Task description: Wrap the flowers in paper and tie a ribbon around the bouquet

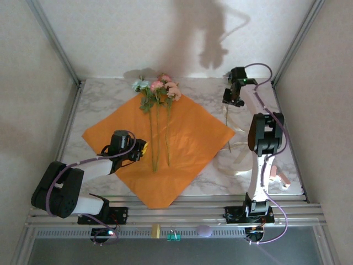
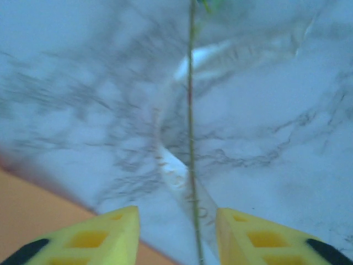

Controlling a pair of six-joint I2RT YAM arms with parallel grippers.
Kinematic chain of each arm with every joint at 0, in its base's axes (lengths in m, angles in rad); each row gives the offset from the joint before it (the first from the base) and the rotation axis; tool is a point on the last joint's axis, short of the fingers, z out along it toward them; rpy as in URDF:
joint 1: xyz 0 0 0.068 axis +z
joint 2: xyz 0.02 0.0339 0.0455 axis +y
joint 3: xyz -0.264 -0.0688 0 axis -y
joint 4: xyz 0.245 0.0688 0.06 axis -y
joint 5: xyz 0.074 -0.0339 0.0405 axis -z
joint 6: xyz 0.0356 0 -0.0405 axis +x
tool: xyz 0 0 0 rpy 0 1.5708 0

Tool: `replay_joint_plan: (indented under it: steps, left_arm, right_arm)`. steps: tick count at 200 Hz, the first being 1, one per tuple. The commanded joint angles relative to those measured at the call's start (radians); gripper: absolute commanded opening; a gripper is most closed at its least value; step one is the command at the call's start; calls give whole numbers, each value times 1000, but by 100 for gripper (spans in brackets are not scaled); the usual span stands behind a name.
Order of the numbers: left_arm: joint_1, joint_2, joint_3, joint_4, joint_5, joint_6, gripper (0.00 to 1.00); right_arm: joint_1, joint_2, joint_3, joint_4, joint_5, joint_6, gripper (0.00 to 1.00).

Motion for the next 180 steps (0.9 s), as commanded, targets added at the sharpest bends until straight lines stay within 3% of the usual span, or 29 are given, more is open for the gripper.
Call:
replay_joint_plan:
  steps: [1, 45, 86, 180]
  left_arm:
    - [-7, -19, 2, -35, 2, 22, 19]
    - [-7, -24, 10, -50, -2, 23, 19]
    - [-7, -29, 10, -56, -3, 22, 19]
    - [-7, -14, 24, -81, 2, 34, 19]
  right_arm:
    - [-7, 79, 109, -62, 39, -37, 33]
    - [-26, 215, 255, -121, 22, -17, 29]
    - [-43, 255, 283, -114, 17, -9, 24]
    - [-42, 348, 389, -111, -40, -11, 27]
